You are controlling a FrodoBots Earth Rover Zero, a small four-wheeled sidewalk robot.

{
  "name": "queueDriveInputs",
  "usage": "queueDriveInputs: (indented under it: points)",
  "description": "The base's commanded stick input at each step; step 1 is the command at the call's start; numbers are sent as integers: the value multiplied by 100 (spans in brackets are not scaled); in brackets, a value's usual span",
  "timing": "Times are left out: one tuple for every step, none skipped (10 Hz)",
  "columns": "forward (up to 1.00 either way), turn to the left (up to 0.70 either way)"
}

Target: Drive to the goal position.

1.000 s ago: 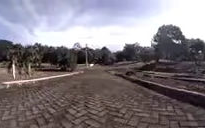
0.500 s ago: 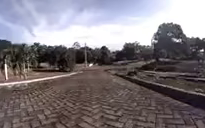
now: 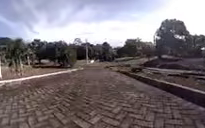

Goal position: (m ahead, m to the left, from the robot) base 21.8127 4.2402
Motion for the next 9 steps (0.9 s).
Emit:
queueDriveInputs:
  points:
    - [100, 0]
    - [100, 0]
    - [100, 0]
    - [100, 0]
    - [100, 0]
    - [100, 0]
    - [100, 0]
    - [100, 0]
    - [100, 0]
